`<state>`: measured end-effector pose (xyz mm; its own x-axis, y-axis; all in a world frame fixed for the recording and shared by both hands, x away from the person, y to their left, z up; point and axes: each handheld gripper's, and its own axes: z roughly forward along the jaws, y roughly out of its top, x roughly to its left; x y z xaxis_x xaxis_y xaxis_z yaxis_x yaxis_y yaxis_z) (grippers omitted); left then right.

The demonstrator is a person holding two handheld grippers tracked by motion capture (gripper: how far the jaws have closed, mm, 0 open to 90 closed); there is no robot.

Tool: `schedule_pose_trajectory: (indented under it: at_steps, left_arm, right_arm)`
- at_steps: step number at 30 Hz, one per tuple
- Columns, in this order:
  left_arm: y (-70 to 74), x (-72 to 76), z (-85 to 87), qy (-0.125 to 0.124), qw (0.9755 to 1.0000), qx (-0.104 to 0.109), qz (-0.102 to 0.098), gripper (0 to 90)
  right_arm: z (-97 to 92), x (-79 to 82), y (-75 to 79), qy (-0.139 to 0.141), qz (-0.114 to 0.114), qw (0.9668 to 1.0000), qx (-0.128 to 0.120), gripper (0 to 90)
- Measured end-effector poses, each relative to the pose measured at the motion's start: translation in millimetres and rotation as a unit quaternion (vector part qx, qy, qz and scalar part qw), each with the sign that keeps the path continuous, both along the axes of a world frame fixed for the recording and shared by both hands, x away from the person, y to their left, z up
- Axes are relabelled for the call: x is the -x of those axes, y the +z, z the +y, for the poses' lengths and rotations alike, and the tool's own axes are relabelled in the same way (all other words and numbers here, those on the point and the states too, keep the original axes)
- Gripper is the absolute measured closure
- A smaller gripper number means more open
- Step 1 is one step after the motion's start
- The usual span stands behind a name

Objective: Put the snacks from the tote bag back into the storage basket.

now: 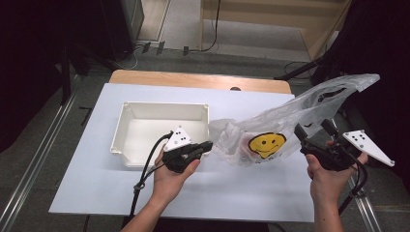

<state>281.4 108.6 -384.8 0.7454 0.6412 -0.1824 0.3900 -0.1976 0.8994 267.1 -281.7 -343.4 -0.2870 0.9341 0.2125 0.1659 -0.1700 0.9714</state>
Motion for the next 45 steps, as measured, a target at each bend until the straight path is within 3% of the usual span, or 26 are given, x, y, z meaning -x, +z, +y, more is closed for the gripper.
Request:
schedule_pose_trajectory:
  at_steps: [6,10,11,12,13,15,18,20,23,28,34,39,42,44,45]
  left_arm:
    - [-7.0,-2.2,-1.3,0.002,0.9999,-0.008,0.014,90.0]
    - [-12.1,-5.1,1.2,0.005,0.9996,-0.011,0.024,90.0]
    - [-13.1,-5.7,1.7,0.005,0.9996,-0.011,0.026,90.0]
    - [-15.0,-6.3,2.0,0.006,0.9995,-0.011,0.029,90.0]
    - [-15.8,-6.5,2.4,0.006,0.9994,-0.012,0.03,90.0]
    - [-18.1,-6.9,3.0,0.006,0.9993,-0.015,0.032,90.0]
    - [-21.1,-6.7,4.6,0.01,0.9992,-0.015,0.035,86.9]
    - [-21.7,-6.5,6.4,0.007,0.9993,-0.008,0.035,85.1]
    - [-19.2,-4.1,7.5,0.0,0.9995,0.004,0.03,68.3]
    - [-6.0,6.7,6.1,-0.012,0.9995,0.031,-0.004,31.1]
    - [9.9,20.5,-3.5,-0.048,0.9976,0.028,-0.041,19.4]
    - [12.4,20.7,-16.6,-0.05,0.9978,0.013,-0.04,23.4]
    - [8.6,16.3,-22.3,-0.045,0.9985,0.002,-0.033,45.5]
    - [2.5,12.0,-27.2,-0.042,0.9989,-0.013,-0.018,50.0]
    - [0.2,10.8,-28.8,-0.04,0.9989,-0.02,-0.012,60.0]
  right_arm:
    - [-10.3,-8.1,-5.6,-0.011,0.022,0.9995,-0.018,3.0]
    - [-12.9,-20.9,-19.7,0.036,0.055,0.9971,-0.04,8.3]
    - [-11.8,-24.6,-25.4,0.06,0.064,0.9952,-0.043,13.6]
    - [-8.1,-27.7,-35.2,0.096,0.066,0.9925,-0.036,35.6]
    - [-8.1,-27.7,-35.2,0.096,0.066,0.9925,-0.036,35.6]
    - [-4.2,-28.0,-42.8,0.113,0.061,0.9914,-0.028,57.6]
    - [3.9,-30.9,-53.8,0.122,0.076,0.9894,-0.024,80.4]
    - [5.2,-31.4,-55.4,0.121,0.078,0.9893,-0.021,82.9]
    - [9.8,-31.4,-61.0,0.126,0.086,0.9882,-0.011,88.7]
    - [15.1,-29.7,-69.7,0.129,0.098,0.9868,0.002,89.1]
    - [17.8,-29.1,-75.6,0.127,0.108,0.9859,0.004,89.1]
    - [21.4,-28.2,-76.9,0.136,0.112,0.9844,0.004,89.0]
    - [21.9,-27.6,-77.6,0.139,0.107,0.9845,0.003,88.9]
    - [21.5,-27.2,-77.9,0.139,0.109,0.9842,0.001,88.9]
    - [19.9,-27.2,-79.2,0.139,0.111,0.9841,-0.001,88.9]
